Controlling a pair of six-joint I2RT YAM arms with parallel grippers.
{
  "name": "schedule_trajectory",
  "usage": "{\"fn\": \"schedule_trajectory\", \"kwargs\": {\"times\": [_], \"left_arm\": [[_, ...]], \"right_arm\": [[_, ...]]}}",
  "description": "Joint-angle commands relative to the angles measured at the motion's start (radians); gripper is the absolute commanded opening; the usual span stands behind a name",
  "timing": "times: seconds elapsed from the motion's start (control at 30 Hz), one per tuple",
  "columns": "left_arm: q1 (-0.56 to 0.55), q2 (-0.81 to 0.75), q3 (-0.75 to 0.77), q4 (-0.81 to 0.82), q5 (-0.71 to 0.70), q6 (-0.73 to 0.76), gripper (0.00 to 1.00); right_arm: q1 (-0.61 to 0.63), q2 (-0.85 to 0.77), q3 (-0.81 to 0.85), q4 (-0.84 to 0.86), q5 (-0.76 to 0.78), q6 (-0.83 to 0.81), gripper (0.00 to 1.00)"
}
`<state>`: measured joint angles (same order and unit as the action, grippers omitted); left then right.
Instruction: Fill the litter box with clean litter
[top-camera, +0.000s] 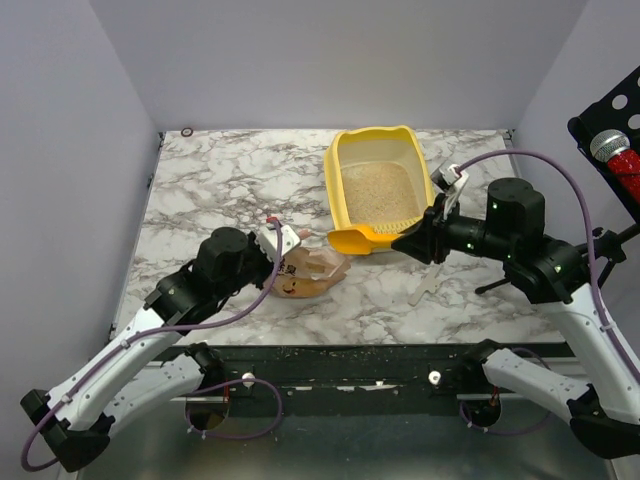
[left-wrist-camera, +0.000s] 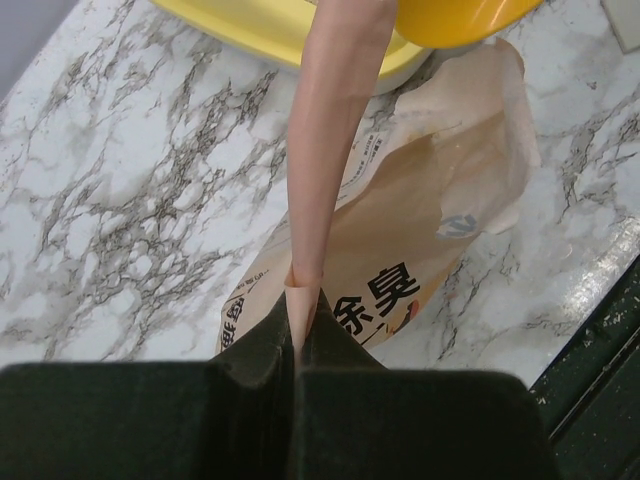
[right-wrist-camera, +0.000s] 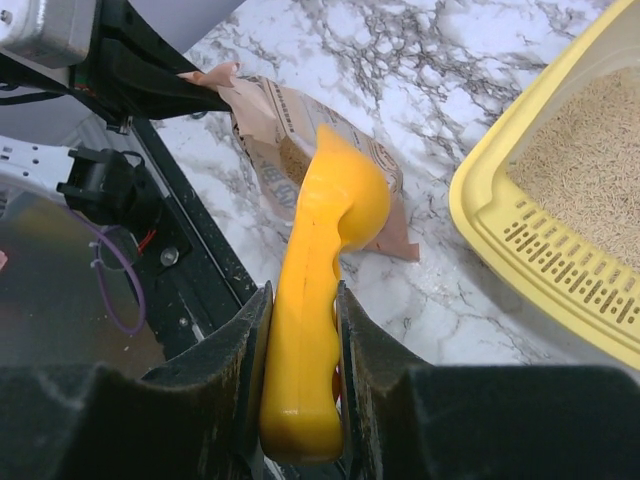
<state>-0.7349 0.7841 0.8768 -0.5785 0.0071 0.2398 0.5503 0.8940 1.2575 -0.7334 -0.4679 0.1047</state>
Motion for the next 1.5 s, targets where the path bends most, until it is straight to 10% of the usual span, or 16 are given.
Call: {"fn": "schedule_trajectory", "kwargs": {"times": [0.0, 0.77, 1.47], "left_arm": [[-0.014, -0.083, -0.071, 0.051, -0.079, -0.062, 0.00], [-0.014, -0.215, -0.147, 0.200, -0.033, -0.069, 0.00], [-0.015, -0.293, -0.239, 0.376, -0.065, -0.094, 0.00]], "right_arm": [[0.019, 0.052, 0.055, -0.044, -0.037, -0.030, 0.01], [0.275, 0.365, 0.171, -0.073, 0.160, -0.045, 0.01], [0.270, 0.667, 0.396, -0.342, 0.439, 0.112, 0.01]]}}
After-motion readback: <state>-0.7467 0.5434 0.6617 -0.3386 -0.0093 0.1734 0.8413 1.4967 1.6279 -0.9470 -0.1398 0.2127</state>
